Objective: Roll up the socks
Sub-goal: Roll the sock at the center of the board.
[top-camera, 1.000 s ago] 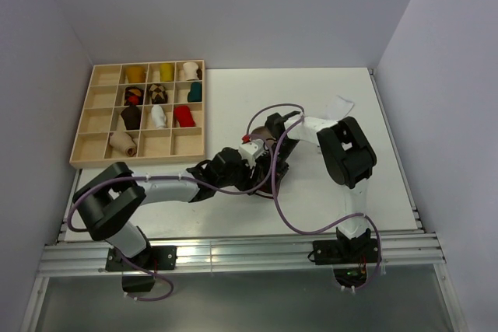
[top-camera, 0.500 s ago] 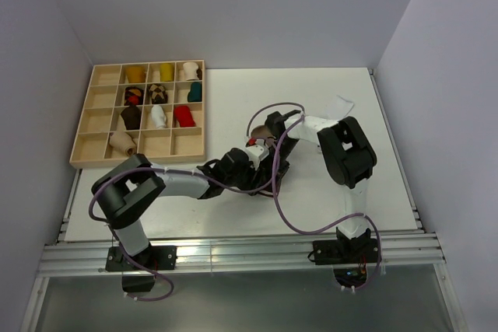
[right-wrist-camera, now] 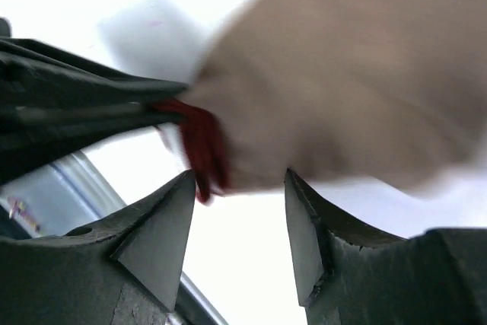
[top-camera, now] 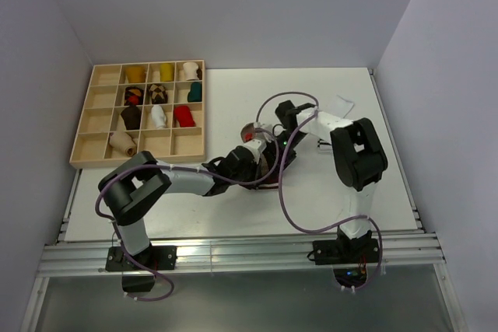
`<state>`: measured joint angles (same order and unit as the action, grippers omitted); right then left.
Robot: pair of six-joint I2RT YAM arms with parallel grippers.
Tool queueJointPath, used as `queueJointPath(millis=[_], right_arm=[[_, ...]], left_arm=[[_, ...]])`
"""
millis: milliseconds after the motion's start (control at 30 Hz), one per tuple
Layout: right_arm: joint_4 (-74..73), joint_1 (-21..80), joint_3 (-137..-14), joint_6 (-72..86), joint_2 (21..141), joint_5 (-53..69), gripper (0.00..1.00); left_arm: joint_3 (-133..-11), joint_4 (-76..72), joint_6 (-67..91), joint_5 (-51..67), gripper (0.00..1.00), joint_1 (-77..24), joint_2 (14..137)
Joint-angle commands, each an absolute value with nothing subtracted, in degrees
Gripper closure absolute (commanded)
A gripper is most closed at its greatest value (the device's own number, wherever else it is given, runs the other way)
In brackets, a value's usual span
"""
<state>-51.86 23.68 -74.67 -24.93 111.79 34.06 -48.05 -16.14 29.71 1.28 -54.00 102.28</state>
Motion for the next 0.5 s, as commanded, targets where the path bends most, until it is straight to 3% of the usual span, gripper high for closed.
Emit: queueJointPath(millis=[0, 267, 467], right_arm=[[-48.4, 19.2, -75.2, -25.3, 106.1, 33.2, 0.42], [-46.9, 6.3, -71.6, -29.3, 99.3, 37.8, 0.41], [-37.7, 6.9, -60.4, -34.7, 87.0, 34.9, 0.41]], left_arm=[[-48.6, -6.7, 34.7, -5.8, 1.00, -54.3, 102.4], [-53.2, 7.9, 37.0, -9.1, 1.00, -54.4, 98.0], [-63.4, 20.6, 35.4, -4.6, 1.00, -54.4, 100.1]])
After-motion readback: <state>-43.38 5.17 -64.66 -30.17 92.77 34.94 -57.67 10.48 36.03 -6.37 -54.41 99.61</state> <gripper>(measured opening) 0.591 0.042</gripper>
